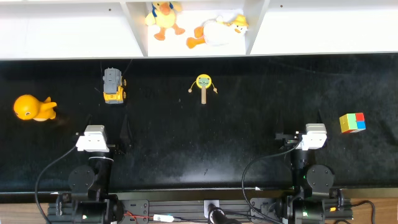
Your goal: Store Toys
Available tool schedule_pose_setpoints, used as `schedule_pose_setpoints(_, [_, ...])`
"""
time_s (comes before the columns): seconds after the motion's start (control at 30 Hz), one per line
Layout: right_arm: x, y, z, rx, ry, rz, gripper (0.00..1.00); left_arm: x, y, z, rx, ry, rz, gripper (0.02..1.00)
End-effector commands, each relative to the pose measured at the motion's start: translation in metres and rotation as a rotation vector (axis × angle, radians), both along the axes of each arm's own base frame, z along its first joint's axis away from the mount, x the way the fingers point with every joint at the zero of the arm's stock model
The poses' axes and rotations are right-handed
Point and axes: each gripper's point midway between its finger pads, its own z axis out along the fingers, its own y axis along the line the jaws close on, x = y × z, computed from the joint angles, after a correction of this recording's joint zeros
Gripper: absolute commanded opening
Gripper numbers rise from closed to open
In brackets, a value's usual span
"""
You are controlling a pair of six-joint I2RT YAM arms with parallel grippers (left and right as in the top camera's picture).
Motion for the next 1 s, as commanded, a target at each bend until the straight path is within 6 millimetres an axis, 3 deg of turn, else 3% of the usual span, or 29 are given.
schedule_pose_setpoints(0.03, [0.0,0.0,-0.004,0.004,0.002,0.001,0.996,-0.001,0.003,0.001,-0.002,-0.008,0.016,0.998])
schedule_pose_setpoints(0.6, [0.0,0.0,-0.004,0.004,0.002,0.001,0.996,-0.002,0.006,0.003,-0.011,0.019,0.036,0.998])
schedule_pose_setpoints(0.77, [0.0,0.0,-0.004,0.004,0.002,0.001,0.996,-0.007,0.014,0.006,-0.141,0.203,0.109,0.998])
schedule_pose_setpoints(0.87, [0.0,0.0,-0.004,0.004,0.002,0.001,0.993,-0.012,0.03,0.012,-0.078,0.36,0.19,0.996])
schedule_pose_setpoints(1.0, [0.0,0.0,-0.004,0.004,0.002,0.001,0.996,-0.004,0.044,0.036,0.069,0.497,0.182,0.993])
